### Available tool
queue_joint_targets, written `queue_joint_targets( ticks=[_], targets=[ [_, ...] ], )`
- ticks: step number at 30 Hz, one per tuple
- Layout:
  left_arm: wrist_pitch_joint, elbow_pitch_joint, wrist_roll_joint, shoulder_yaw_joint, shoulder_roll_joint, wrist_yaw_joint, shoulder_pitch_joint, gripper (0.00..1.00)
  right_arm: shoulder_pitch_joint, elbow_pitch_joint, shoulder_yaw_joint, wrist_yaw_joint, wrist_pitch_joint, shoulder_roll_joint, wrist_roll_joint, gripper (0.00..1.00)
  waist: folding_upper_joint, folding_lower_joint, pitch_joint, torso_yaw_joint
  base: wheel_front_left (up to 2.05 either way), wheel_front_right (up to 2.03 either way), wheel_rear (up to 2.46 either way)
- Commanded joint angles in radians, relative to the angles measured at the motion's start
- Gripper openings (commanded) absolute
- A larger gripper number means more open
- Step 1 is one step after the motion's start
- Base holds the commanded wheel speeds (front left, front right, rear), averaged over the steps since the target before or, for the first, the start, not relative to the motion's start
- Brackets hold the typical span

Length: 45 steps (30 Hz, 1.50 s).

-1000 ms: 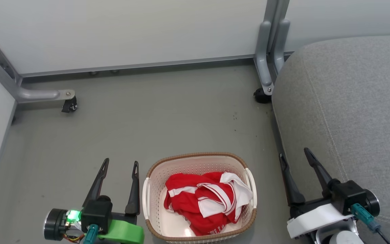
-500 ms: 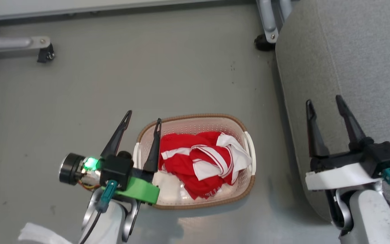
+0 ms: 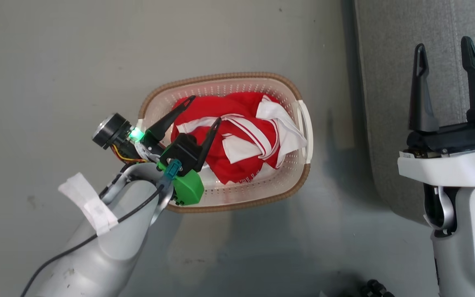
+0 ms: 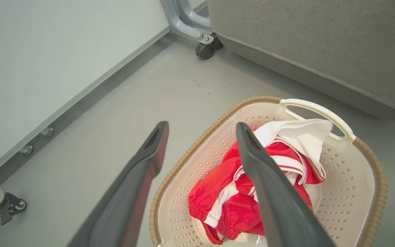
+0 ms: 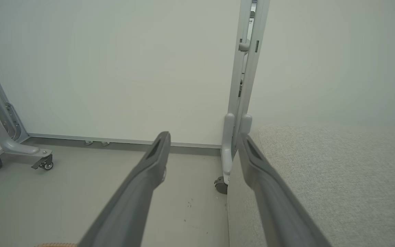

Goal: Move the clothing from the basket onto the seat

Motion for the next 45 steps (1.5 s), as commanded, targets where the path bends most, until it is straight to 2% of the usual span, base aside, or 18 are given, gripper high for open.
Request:
queue_joint_targets(
  ticks=[1, 5, 9, 16, 21, 28, 42, 43, 44, 45],
  targets=[
    [-0.001, 0.032, 0.015, -0.022, 0.019, -0.004, -0.047, 1.00, -0.023, -0.012, 0.005, 0.000, -0.003, 0.005, -0.004, 1.00, 0.0000, -0.0001, 0.147, -0.062, 0.00, 0.00, 0.00],
    [-0.001, 0.164, 0.026, -0.116, 0.045, -0.006, -0.141, 1.00, -0.050, -0.034, 0.017, 0.000, -0.003, 0.020, -0.002, 1.00, 0.0000, -0.0001, 0.209, -0.100, 0.00, 0.00, 0.00],
    [0.000, 0.288, 0.088, -0.227, 0.079, -0.006, -0.240, 1.00, -0.075, -0.047, 0.029, 0.000, -0.003, 0.033, 0.004, 1.00, 0.0000, -0.0001, 0.265, -0.138, 0.00, 0.00, 0.00],
    [0.000, 0.465, 0.179, -0.361, 0.097, -0.006, -0.369, 1.00, -0.105, -0.064, 0.035, 0.000, -0.003, 0.039, 0.027, 1.00, 0.0000, -0.0001, 0.336, -0.185, 0.00, 0.00, 0.00],
    [0.000, 0.569, 0.234, -0.436, 0.089, -0.006, -0.439, 1.00, -0.120, -0.066, 0.043, 0.000, -0.003, 0.040, 0.056, 1.00, 0.0000, -0.0001, 0.373, -0.206, 0.00, 0.00, 0.00],
    [0.020, 0.655, 0.257, -0.473, 0.076, -0.003, -0.494, 1.00, -0.136, -0.065, 0.059, 0.000, -0.003, 0.039, 0.091, 1.00, 0.0000, -0.0001, 0.411, -0.228, 0.00, 0.00, 0.00],
    [0.136, 0.703, 0.247, -0.498, 0.117, 0.009, -0.546, 0.99, -0.149, -0.052, 0.078, 0.000, -0.003, 0.039, 0.126, 1.00, 0.0000, -0.0001, 0.454, -0.261, 0.00, 0.00, 0.00],
    [0.148, 0.704, 0.245, -0.496, 0.118, 0.017, -0.549, 0.36, -0.150, -0.051, 0.078, 0.000, -0.003, 0.039, 0.127, 1.00, 0.0000, -0.0001, 0.455, -0.260, 0.00, 0.00, 0.00],
    [0.156, 0.705, 0.238, -0.493, 0.117, 0.022, -0.551, 0.00, -0.151, -0.050, 0.079, 0.000, -0.003, 0.039, 0.127, 1.00, 0.0000, -0.0001, 0.456, -0.259, 0.00, 0.00, 0.00],
    [0.161, 0.705, 0.231, -0.489, 0.115, 0.029, -0.554, 0.00, -0.153, -0.048, 0.081, 0.000, -0.003, 0.039, 0.125, 1.00, 0.0000, -0.0001, 0.457, -0.258, 0.00, 0.00, 0.00]
  ],
)
